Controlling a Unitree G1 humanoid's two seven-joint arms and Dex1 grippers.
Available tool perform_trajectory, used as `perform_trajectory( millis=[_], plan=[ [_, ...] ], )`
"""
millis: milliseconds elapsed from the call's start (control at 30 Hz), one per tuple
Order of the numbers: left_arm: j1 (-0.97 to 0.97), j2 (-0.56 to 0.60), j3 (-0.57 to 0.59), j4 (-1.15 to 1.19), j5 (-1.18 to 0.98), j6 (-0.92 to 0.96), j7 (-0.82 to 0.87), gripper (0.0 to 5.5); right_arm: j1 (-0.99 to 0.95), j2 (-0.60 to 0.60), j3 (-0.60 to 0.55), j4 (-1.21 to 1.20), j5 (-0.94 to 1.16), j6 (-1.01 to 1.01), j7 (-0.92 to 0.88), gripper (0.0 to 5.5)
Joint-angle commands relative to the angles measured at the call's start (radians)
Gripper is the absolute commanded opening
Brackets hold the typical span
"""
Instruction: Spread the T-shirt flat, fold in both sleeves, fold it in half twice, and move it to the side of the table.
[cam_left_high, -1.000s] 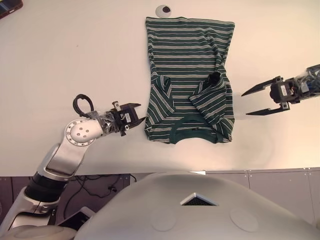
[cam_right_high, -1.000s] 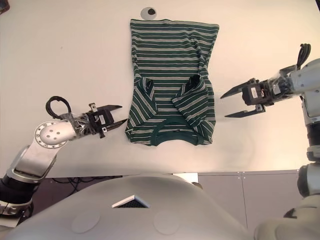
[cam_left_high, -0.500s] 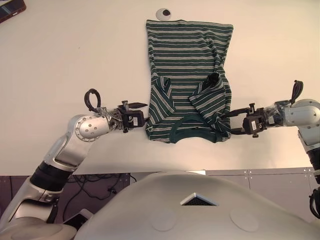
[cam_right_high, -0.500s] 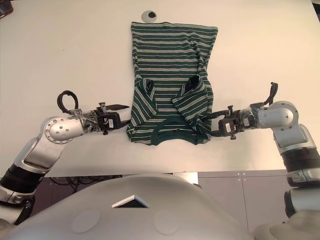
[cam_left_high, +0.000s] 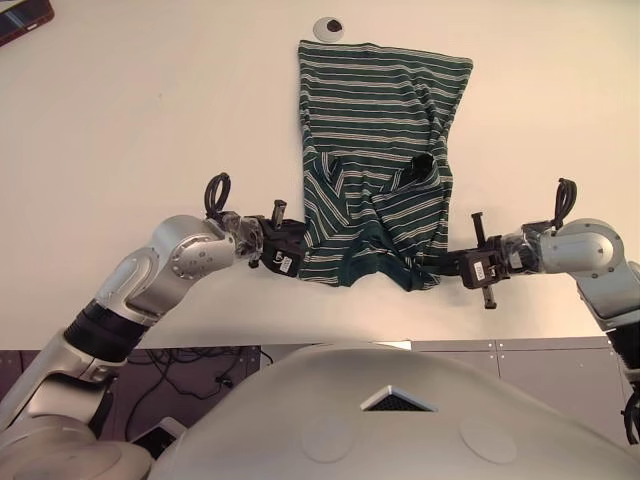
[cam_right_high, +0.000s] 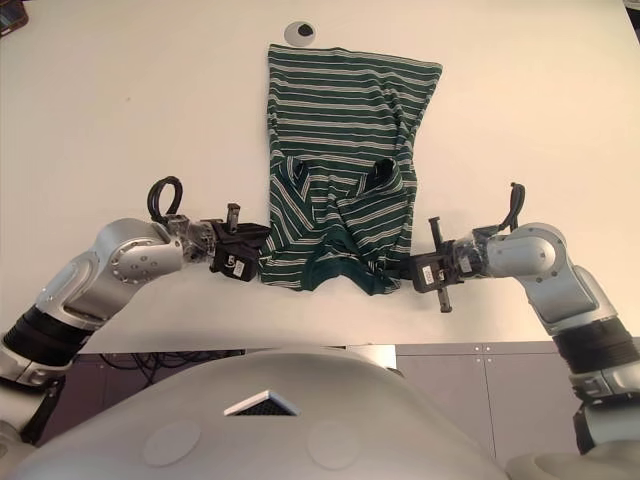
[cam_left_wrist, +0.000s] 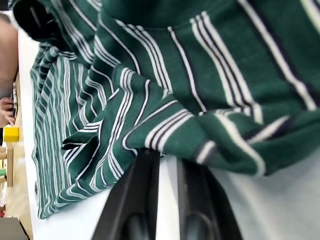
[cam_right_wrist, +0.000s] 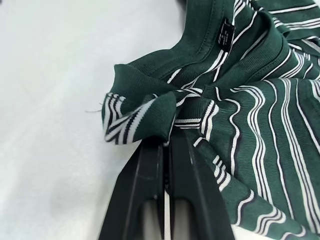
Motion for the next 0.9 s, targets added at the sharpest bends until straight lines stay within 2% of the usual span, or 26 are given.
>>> perform_trajectory(
  millis=[33,233,367,467,667,800,900],
  plan=[
    [0.062,-0.007,-0.028,0.032,-0.042,0.076,-0.097,0.04,-0.008,-0.015,0.041,0.057,-0.032,0.084,0.061,0.00],
    [0.213,0.025,0.100,-0.211,-0.389,0.443,-0.213,0.04,-0.092,-0.059,0.045,0.039,0.180,0.393,0.274,0.00],
    [0.268,0.020,0.184,-0.308,-0.536,0.592,-0.209,0.04,-0.146,-0.094,0.039,0.002,0.293,0.578,0.396,0.00],
    [0.253,-0.022,0.235,-0.341,-0.636,0.665,-0.192,0.04,-0.220,-0.061,0.018,0.089,0.361,0.656,0.407,0.00],
    [0.072,-0.120,0.390,-0.246,-0.855,0.769,-0.174,0.04,-0.459,0.042,-0.105,0.368,0.477,0.815,0.384,0.00],
    [-0.110,-0.250,0.494,-0.066,-0.960,0.803,-0.085,0.04,-0.657,0.151,-0.174,0.634,0.463,0.884,0.304,0.00],
    [-0.260,-0.337,0.531,0.113,-0.982,0.791,-0.031,0.04,-0.751,0.217,-0.212,0.804,0.425,0.868,0.225,0.00]
  ],
)
